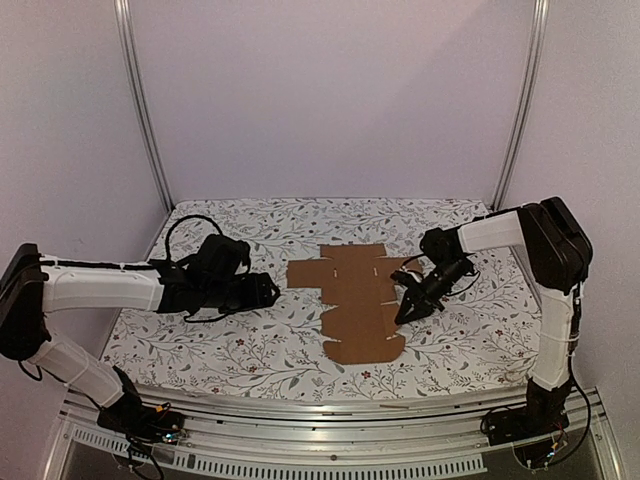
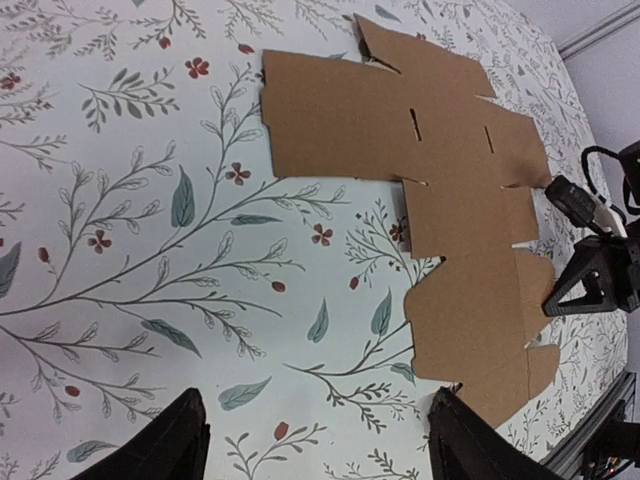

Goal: Fold the paper box

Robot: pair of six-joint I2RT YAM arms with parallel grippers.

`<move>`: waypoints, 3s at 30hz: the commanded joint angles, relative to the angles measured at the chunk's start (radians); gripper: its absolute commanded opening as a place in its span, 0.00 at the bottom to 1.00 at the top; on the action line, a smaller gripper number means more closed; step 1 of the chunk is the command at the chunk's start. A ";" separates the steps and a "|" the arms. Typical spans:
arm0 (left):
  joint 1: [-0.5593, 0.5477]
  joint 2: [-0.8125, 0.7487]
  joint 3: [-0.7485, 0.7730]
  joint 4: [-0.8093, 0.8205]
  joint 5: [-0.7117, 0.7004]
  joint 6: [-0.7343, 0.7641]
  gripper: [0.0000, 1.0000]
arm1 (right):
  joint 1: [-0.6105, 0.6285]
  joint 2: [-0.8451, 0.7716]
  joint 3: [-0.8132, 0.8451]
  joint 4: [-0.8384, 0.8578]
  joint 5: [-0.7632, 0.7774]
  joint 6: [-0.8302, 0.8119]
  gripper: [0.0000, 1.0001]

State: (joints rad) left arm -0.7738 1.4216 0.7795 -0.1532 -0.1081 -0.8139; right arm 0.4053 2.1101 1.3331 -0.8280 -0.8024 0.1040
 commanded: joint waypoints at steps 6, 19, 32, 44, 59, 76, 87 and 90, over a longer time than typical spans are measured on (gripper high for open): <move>0.064 0.095 -0.092 0.224 -0.066 -0.097 0.78 | 0.031 -0.214 -0.168 -0.089 -0.069 -0.070 0.42; 0.122 0.329 0.100 0.270 0.100 -0.028 0.75 | 0.008 -0.181 0.245 -0.268 0.350 -0.267 0.50; 0.194 0.557 0.365 0.204 0.190 -0.013 0.75 | 0.053 0.069 0.499 -0.140 0.426 -0.241 0.42; 0.220 0.669 0.476 0.198 0.283 -0.052 0.72 | -0.024 0.161 0.607 -0.066 0.517 -0.119 0.62; 0.210 0.855 0.826 0.062 0.314 -0.037 0.69 | -0.088 0.371 0.754 -0.052 0.309 0.034 0.67; 0.202 1.094 1.086 0.030 0.406 -0.122 0.54 | -0.089 0.392 0.702 -0.046 0.236 0.047 0.65; 0.186 1.114 1.114 0.040 0.467 -0.192 0.38 | -0.086 0.355 0.646 -0.025 0.225 0.042 0.65; 0.186 1.095 1.077 0.099 0.481 -0.224 0.33 | -0.086 0.350 0.634 -0.020 0.221 0.042 0.65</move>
State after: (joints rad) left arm -0.5770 2.5084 1.8896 -0.0875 0.3325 -0.9920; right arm 0.3130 2.4489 2.0163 -0.8101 -0.6022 0.1448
